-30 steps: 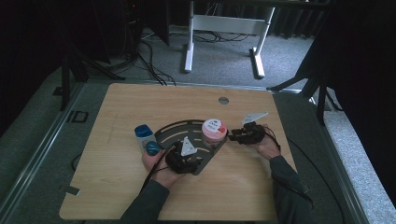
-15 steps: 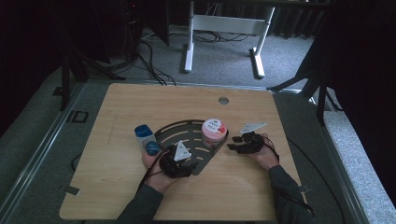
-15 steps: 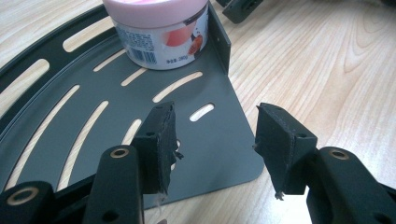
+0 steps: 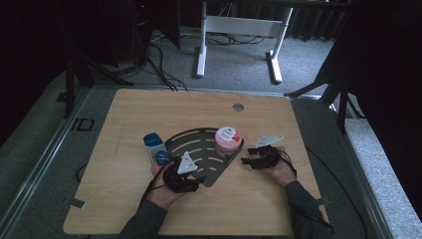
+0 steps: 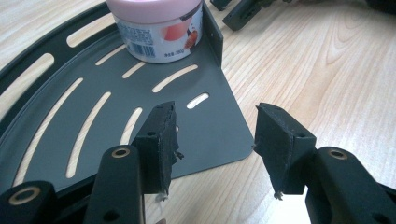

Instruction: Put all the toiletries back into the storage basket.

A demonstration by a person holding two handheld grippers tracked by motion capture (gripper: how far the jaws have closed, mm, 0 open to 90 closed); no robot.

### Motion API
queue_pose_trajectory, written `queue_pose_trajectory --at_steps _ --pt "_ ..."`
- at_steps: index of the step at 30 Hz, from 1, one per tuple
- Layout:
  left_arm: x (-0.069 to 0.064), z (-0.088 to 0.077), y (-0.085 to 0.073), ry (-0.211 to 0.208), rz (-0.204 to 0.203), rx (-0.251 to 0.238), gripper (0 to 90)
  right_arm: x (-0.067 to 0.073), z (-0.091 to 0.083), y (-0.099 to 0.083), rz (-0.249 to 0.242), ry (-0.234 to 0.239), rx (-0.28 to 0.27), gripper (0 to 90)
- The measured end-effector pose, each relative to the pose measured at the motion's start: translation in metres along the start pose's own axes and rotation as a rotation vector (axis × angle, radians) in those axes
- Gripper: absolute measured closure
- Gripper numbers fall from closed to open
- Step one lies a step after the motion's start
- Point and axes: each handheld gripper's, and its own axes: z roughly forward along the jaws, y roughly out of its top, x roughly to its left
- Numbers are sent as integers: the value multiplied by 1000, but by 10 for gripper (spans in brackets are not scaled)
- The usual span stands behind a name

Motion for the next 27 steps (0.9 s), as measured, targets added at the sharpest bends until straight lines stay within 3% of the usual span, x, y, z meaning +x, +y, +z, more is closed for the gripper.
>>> queue_pose_trajectory --at_steps 14,27 --pt "0 -22 -4 -3 26 -3 503 5 1 -6 -12 -21 -40 407" --pt "7 -43 -7 -22 13 -25 507 8 0 -7 -10 -26 -42 375"
